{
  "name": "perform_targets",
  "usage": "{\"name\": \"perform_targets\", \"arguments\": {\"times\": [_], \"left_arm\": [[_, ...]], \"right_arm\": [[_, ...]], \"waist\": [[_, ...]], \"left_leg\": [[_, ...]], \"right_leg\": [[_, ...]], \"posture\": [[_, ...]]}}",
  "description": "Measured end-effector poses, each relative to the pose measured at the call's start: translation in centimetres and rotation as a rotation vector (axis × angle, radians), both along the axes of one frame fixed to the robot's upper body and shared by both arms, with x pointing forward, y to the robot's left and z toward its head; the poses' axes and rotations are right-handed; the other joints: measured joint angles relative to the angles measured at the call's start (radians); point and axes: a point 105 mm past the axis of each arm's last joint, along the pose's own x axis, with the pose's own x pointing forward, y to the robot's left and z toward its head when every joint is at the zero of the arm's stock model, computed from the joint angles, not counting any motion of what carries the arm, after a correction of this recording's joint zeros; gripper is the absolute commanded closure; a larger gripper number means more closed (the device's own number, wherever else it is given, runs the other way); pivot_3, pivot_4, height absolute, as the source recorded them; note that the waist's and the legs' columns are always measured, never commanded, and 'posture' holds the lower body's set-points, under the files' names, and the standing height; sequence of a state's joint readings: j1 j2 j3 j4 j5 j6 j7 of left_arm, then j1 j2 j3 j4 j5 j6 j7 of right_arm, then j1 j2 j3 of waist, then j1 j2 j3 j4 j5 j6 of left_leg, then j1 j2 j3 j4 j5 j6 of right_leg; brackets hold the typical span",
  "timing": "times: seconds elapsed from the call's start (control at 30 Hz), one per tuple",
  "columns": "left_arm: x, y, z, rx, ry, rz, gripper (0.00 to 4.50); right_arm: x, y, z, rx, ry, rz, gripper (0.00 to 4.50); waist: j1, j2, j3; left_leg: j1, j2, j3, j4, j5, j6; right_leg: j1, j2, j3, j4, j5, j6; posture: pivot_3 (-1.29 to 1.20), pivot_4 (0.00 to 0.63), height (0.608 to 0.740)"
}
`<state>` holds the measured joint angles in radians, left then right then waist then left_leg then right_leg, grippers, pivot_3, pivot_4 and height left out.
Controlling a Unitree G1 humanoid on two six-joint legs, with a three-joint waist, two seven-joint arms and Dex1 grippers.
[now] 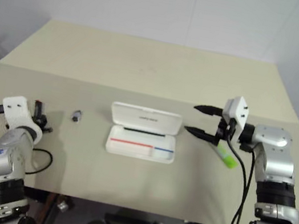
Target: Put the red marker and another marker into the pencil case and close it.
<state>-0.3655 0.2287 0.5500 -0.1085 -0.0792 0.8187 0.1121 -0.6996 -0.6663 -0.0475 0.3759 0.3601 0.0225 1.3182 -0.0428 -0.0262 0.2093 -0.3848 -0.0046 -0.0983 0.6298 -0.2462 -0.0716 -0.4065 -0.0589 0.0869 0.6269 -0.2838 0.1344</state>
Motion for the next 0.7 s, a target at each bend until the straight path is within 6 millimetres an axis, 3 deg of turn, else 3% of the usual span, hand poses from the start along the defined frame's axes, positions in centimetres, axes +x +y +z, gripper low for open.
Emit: {"name": "perform_targets", "arguments": {"times": [0.23,0.43,0.57,0.7], "left_arm": [[0.0,1.3,1.4,0.045,-0.015,0.007,3.88],[1.7,1.2,7.6,0.159,-0.136,-0.113,3.88],[3.0,-2.0,12.0,0.221,-0.238,-0.323,3.88],[3.3,-6.5,15.5,0.277,-0.322,-0.582,3.88]], "right_arm": [[-0.3,-0.2,0.2,0.025,0.005,0.002,0.00],[-1.1,0.0,0.6,0.056,0.003,0.021,0.00],[-2.3,0.6,0.0,0.082,0.040,0.056,0.00],[-3.9,1.4,-0.5,0.110,0.076,0.110,0.00]], "waist": [[-0.010,-0.001,0.001],[-0.003,-0.001,0.001],[0.007,-0.001,0.001],[0.013,-0.001,0.001]], "left_leg": [[-0.001,0.000,0.000,-0.001,0.001,0.000],[-0.002,0.000,-0.001,-0.002,0.000,0.000],[-0.003,0.000,-0.001,-0.003,-0.001,0.001],[-0.004,0.000,-0.001,-0.003,-0.002,0.001]], "right_leg": [[-0.001,0.000,0.000,-0.001,0.001,0.000],[-0.001,0.000,0.000,-0.002,0.001,0.001],[-0.001,-0.001,0.000,-0.004,0.001,0.002],[-0.002,-0.001,0.000,-0.006,0.001,0.002]], "posture": [[0.00,0.150,0.740],[0.00,0.150,0.740],[0.00,0.150,0.740],[0.00,0.150,0.740]]}}
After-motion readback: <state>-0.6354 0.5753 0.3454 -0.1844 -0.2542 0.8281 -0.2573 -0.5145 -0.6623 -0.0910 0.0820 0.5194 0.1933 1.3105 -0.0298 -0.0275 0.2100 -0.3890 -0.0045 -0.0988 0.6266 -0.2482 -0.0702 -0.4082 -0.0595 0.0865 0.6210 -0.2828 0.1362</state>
